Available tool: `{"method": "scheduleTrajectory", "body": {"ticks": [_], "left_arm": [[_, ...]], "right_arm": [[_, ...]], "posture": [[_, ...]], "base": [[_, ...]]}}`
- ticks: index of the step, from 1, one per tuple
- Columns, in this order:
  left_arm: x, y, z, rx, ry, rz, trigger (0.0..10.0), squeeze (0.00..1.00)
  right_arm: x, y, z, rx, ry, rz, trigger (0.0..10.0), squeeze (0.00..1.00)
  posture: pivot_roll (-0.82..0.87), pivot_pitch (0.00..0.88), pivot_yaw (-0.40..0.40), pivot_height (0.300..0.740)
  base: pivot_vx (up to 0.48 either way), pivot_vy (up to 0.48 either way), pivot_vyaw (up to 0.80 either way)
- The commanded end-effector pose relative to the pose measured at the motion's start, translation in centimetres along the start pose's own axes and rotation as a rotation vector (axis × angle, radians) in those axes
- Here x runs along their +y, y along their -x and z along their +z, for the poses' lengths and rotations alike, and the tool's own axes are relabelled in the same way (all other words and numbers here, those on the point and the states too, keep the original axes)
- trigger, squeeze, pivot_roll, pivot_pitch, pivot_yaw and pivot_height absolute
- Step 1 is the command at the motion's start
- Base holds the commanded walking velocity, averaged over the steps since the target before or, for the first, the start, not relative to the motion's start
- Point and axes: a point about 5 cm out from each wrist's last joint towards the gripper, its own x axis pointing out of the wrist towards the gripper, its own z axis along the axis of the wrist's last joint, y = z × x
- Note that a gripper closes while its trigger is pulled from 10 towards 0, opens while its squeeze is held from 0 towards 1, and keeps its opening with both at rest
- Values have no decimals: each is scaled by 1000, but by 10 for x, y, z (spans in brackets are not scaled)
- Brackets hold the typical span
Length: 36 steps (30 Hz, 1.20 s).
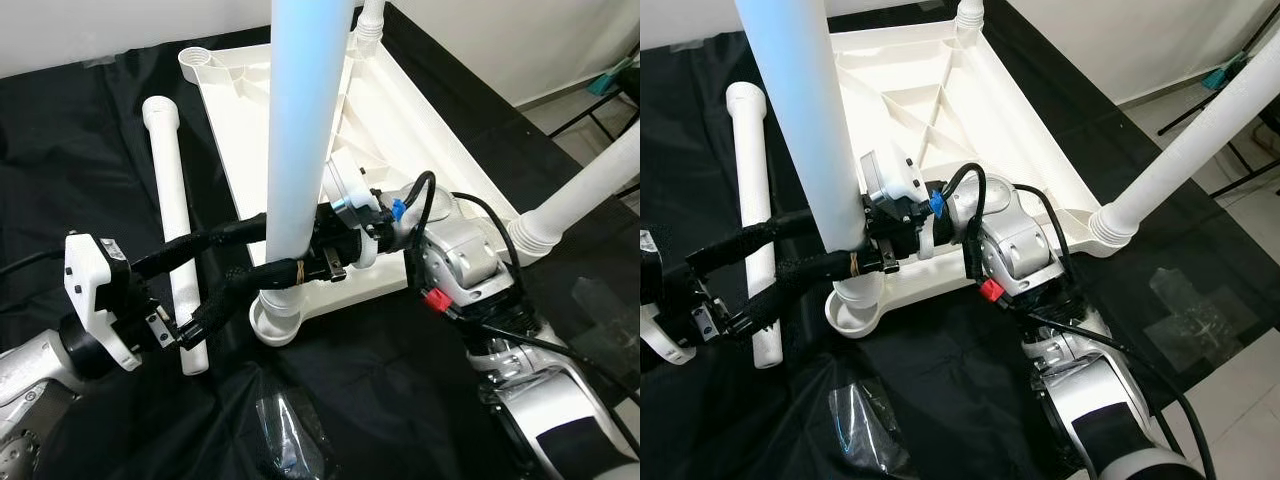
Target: Building children table
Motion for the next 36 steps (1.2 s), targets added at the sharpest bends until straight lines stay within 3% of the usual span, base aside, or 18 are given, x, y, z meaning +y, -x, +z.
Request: {"method": "scheduleTrajectory", "body": {"ticks": [1,8,20,32,36], "left_arm": [[-6,-1,-1,0,14,-21,10000,0],[-7,-1,-1,2,18,-27,10000,0],[-10,-6,-3,1,28,-29,10000,0],[-11,-8,-4,-2,35,-38,10000,0],[-12,-10,-4,-6,36,-40,10000,0]], "right_arm": [[5,-3,-13,5,-86,21,10000,0],[12,-8,-13,47,-102,135,10000,0],[7,-14,-8,140,-66,156,10000,0],[13,-17,6,54,-121,219,10000,0],[15,-18,4,85,-114,229,10000,0]], "posture": [[22,374,-126,740],[19,377,-126,740],[10,369,-135,740],[2,362,-135,740],[2,362,-137,740]], "base": [[0,0,0],[0,0,0],[0,0,0],[0,0,0],[0,0,0]]}}
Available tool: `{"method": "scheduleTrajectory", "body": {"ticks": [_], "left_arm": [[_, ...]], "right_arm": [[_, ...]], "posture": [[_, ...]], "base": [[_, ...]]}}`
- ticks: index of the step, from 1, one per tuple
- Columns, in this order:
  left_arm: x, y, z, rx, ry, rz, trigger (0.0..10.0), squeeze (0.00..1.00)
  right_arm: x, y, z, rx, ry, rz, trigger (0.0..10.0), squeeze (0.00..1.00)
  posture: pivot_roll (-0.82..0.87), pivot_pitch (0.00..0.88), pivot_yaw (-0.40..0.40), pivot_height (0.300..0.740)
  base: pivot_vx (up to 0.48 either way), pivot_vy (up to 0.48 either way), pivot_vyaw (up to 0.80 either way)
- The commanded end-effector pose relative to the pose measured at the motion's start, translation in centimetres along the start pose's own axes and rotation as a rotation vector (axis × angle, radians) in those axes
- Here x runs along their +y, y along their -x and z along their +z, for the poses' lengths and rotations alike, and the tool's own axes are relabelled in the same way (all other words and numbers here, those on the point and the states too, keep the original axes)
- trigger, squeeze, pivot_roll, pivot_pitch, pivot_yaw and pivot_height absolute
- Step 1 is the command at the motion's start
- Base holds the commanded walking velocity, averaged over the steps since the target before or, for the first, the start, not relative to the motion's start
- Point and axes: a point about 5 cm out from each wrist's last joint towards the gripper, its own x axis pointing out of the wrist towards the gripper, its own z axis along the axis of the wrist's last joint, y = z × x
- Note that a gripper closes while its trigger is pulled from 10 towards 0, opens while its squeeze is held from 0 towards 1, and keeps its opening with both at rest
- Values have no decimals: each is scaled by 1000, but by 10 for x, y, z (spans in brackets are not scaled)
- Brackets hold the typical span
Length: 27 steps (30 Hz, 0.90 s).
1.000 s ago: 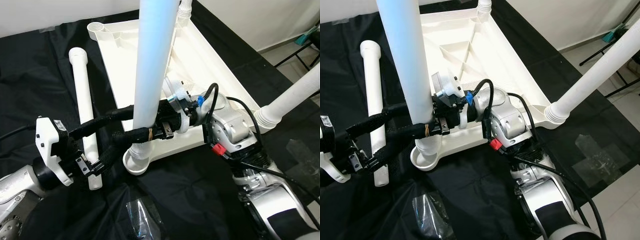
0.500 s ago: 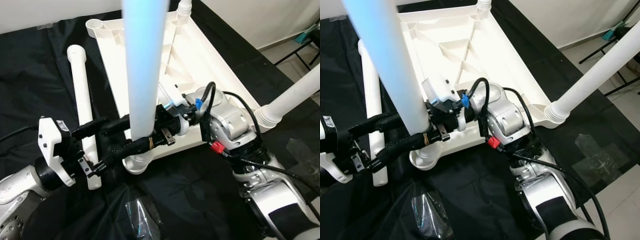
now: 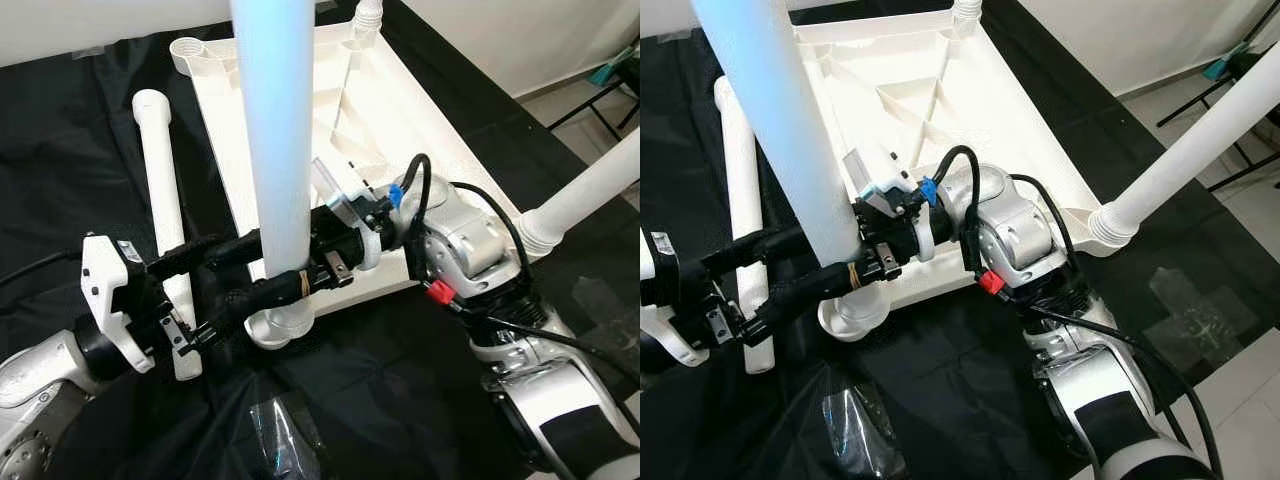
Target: Building children table
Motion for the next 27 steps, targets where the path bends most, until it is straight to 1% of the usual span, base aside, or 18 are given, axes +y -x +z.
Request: {"method": "scheduleTrajectory", "body": {"ticks": [1,2,3,5,6,7,9,10,12,14,15,16,17,19,20,21,22,27], "left_arm": [[-6,-3,-3,-1,25,-23,10000,0],[-6,-4,-4,2,27,-18,10000,0],[-6,-4,-4,2,27,-18,10000,0],[-3,-9,-12,51,44,53,10000,0],[-3,-9,-12,51,44,53,10000,0],[-1,-11,-16,83,63,92,10000,0],[0,-18,-21,99,77,140,10000,0],[2,-22,-22,102,76,158,10000,0],[2,-22,-22,102,76,158,10000,0],[5,-26,-23,103,81,180,10000,0],[5,-26,-23,103,81,180,10000,0],[5,-29,-24,103,88,182,10000,0],[5,-29,-24,103,88,182,10000,0],[5,-34,-25,105,103,177,10000,0],[5,-34,-25,105,103,177,10000,0],[3,-37,-25,103,108,160,10000,0],[-1,-41,-27,99,107,134,10000,0],[-5,-46,-27,88,105,112,10000,0]], "right_arm": [[6,-11,-8,31,-19,64,10000,0],[6,-11,-11,60,-15,63,10000,0],[6,-11,-11,60,-15,63,10000,0],[0,-9,-16,105,9,-18,10000,0],[0,-9,-16,105,9,-18,10000,0],[-5,-8,-16,98,23,-92,10000,0],[-16,-1,-6,25,65,-250,10000,0],[-20,6,2,-25,98,-332,10000,0],[-20,6,2,-25,98,-332,10000,0],[-23,16,13,-84,128,-425,10000,0],[-23,16,13,-84,128,-425,10000,0],[-21,22,19,-105,137,-466,10000,0],[-21,22,19,-105,137,-466,10000,0],[-16,30,26,-124,146,-530,10000,0],[-16,30,26,-124,146,-530,10000,0],[-15,34,26,-118,143,-567,10000,0],[-14,39,20,-103,122,-642,10000,0],[-15,43,14,-78,119,-710,10000,0]], "posture": [[2,362,-137,740],[1,362,-137,740],[1,362,-137,740],[1,352,-134,740],[1,352,-134,740],[1,352,-134,740],[2,338,-132,740],[0,325,-130,740],[0,325,-130,740],[-2,312,-124,740],[-2,312,-124,740],[-1,296,-122,740],[-1,296,-122,740],[-1,287,-119,740],[-1,287,-119,740],[-3,271,-110,740],[-4,255,-101,740],[-5,246,-94,740]], "base": [[0,0,0],[0,0,0],[0,0,0],[0,0,0],[0,0,0],[0,0,0],[0,0,0],[0,0,0],[0,0,0],[0,0,0],[0,0,0],[0,0,0],[0,0,0],[0,0,0],[0,0,0],[0,480,0],[0,480,0],[0,480,0]]}}
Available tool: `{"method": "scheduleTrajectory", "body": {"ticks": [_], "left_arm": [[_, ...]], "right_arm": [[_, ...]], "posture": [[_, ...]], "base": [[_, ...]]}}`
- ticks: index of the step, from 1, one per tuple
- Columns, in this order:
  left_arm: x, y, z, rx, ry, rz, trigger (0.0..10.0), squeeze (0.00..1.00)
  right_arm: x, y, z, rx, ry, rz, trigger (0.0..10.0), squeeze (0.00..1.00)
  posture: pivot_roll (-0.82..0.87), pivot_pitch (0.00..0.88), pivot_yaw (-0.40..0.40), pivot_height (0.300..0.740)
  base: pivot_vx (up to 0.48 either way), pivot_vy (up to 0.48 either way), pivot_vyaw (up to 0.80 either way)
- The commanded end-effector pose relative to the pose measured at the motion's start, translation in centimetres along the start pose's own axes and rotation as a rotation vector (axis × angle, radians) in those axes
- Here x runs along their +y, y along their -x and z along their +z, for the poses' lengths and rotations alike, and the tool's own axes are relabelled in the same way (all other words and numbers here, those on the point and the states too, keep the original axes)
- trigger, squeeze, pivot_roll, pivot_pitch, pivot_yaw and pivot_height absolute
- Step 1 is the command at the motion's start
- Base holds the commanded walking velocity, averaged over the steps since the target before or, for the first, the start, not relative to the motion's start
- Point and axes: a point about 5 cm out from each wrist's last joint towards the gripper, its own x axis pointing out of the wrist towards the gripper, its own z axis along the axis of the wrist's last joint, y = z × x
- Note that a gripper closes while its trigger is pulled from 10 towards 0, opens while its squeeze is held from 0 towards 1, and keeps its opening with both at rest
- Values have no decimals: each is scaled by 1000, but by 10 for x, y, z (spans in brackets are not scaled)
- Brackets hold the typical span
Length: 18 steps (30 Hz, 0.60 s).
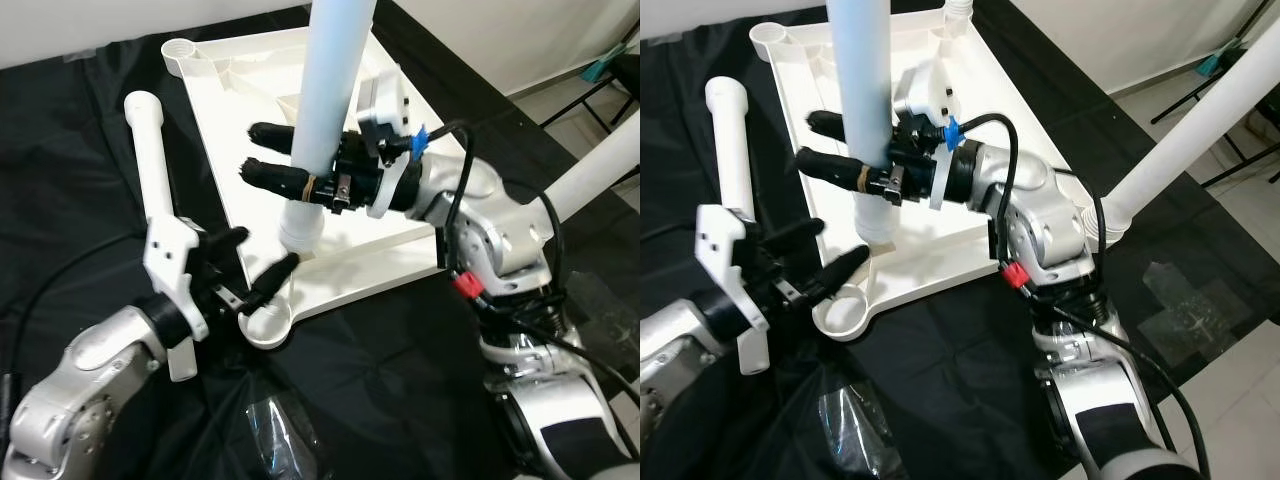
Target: Building children table
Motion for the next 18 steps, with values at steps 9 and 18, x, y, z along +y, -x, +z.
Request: {"method": "scheduleTrajectory", "body": {"ticks": [9,18], "left_arm": [[-5,-6,-1,4,-8,-19,10000,0],[-11,-6,-1,8,-9,-60,10000,0]], "right_arm": [[-4,-3,3,-10,25,-85,10000,0],[6,-3,0,25,3,-9,10000,0]], "posture": [[5,231,-86,740],[6,234,-81,740]], "base": [[0,0,0],[0,0,0]]}}
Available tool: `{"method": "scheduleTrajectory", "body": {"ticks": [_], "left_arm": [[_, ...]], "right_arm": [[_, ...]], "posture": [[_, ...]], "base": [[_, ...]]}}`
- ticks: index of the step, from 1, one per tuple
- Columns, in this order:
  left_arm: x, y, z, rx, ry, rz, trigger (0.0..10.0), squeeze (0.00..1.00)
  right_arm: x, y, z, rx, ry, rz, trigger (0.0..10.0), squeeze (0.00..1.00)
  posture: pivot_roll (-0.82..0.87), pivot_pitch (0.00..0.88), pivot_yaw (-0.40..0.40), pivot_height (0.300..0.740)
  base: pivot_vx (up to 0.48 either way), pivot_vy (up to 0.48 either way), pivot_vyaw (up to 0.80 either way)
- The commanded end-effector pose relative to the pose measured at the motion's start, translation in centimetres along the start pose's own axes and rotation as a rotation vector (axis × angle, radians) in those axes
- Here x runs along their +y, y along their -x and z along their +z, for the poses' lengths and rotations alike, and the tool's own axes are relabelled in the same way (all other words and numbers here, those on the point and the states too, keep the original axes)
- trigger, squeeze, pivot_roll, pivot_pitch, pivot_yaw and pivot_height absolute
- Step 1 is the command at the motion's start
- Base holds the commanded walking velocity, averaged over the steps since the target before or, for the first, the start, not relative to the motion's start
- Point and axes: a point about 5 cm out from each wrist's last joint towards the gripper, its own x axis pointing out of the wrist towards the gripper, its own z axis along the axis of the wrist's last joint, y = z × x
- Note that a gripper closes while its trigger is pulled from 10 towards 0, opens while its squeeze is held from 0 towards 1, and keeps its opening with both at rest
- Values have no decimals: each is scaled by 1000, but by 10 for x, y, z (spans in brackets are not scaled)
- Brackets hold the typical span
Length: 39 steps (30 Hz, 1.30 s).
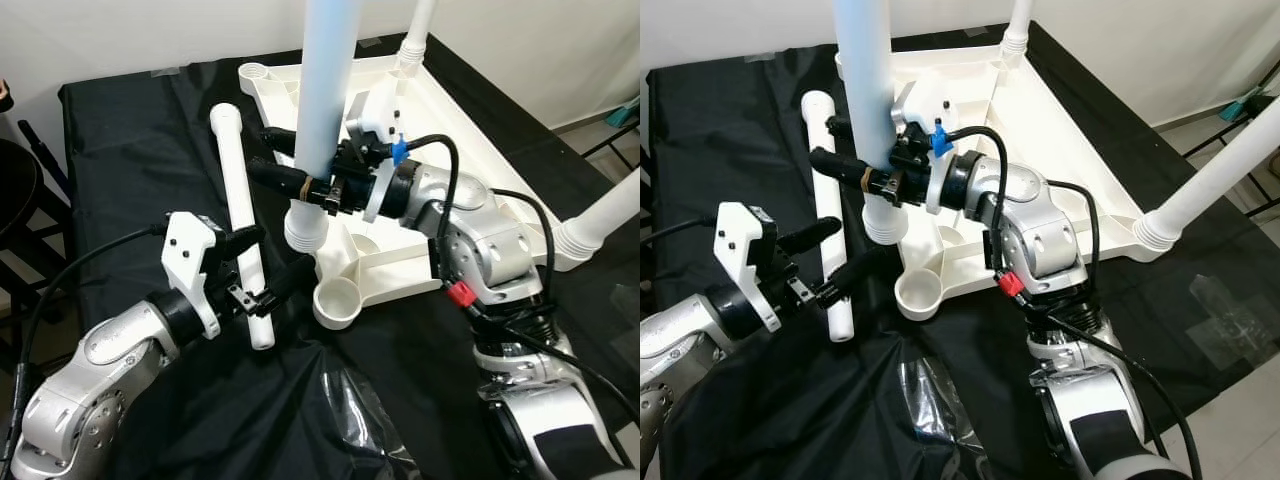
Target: Building children table
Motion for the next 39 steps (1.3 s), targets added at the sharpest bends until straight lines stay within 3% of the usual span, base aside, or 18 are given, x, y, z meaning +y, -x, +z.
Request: {"method": "scheduleTrajectory", "body": {"ticks": [1,5,11,19,22,25,33,39], "left_arm": [[-7,1,-5,28,8,-44,10000,0],[-11,2,-7,41,9,-79,10000,0],[-13,12,-2,22,-20,-145,10000,0],[-6,23,3,21,-46,-152,10000,0],[-9,22,5,7,-42,-166,10000,0],[-13,21,5,0,-35,-181,10000,0],[-15,23,4,-2,-23,-187,10000,0],[-13,26,4,0,-21,-179,10000,0]], "right_arm": [[8,0,-3,22,-13,58,10000,0],[12,0,-11,56,-40,102,10000,0],[27,8,-19,45,-87,288,10000,0],[35,20,-20,66,-21,419,10000,0],[41,18,-19,53,12,469,10000,0],[51,14,-16,15,-15,549,10000,0],[61,17,-19,35,-28,635,10000,0],[56,22,-23,84,5,631,10000,0]], "posture": [[5,239,-81,740],[4,244,-76,740],[16,269,-75,740],[21,297,-73,740],[24,304,-71,740],[26,309,-76,740],[30,319,-77,740],[26,327,-77,740]], "base": [[0,0,0],[0,0,0],[0,0,0],[0,0,0],[0,0,0],[0,0,0],[0,0,0],[0,0,0]]}}
